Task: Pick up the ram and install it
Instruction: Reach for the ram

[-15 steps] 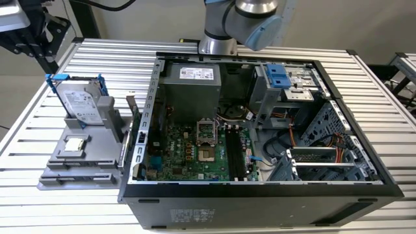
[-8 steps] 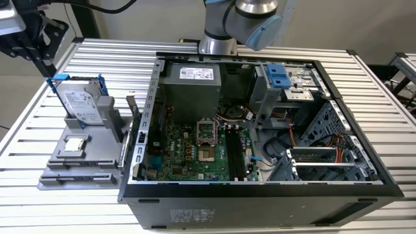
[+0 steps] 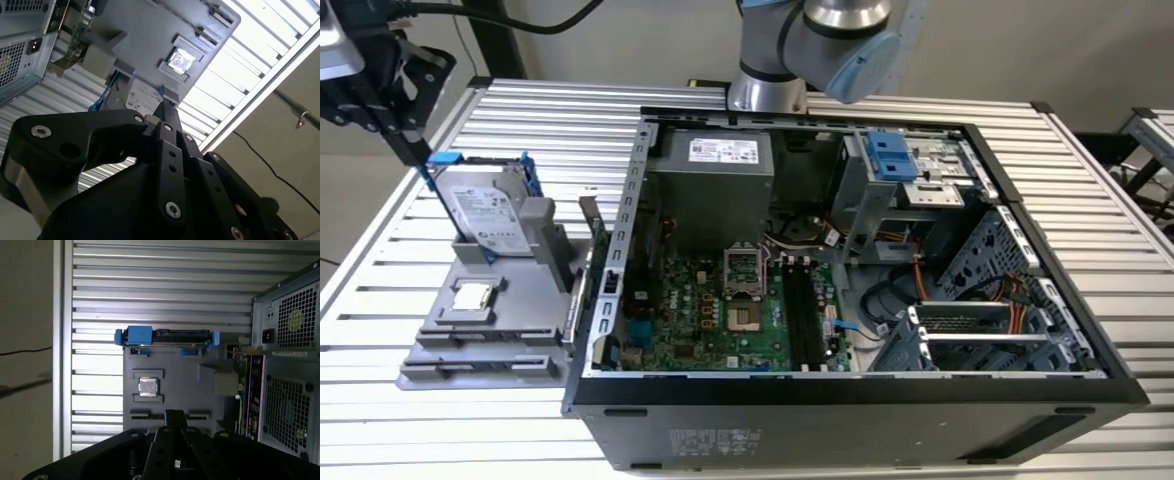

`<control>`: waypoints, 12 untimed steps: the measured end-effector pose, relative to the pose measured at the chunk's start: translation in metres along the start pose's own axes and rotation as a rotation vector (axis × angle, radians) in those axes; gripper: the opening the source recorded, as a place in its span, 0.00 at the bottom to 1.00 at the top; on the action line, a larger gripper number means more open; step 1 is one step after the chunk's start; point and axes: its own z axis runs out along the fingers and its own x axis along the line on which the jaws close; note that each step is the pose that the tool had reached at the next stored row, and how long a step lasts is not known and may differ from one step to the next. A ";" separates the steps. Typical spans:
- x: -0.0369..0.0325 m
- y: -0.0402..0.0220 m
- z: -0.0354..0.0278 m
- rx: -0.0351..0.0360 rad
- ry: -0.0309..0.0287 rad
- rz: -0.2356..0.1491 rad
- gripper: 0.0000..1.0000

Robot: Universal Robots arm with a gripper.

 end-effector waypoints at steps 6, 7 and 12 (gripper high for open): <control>0.0008 -0.0046 0.0008 0.0003 -0.0001 0.000 0.00; 0.0009 -0.0061 0.0008 0.0004 0.0000 0.000 0.00; 0.0010 -0.0144 0.0011 0.0004 -0.0001 0.000 0.00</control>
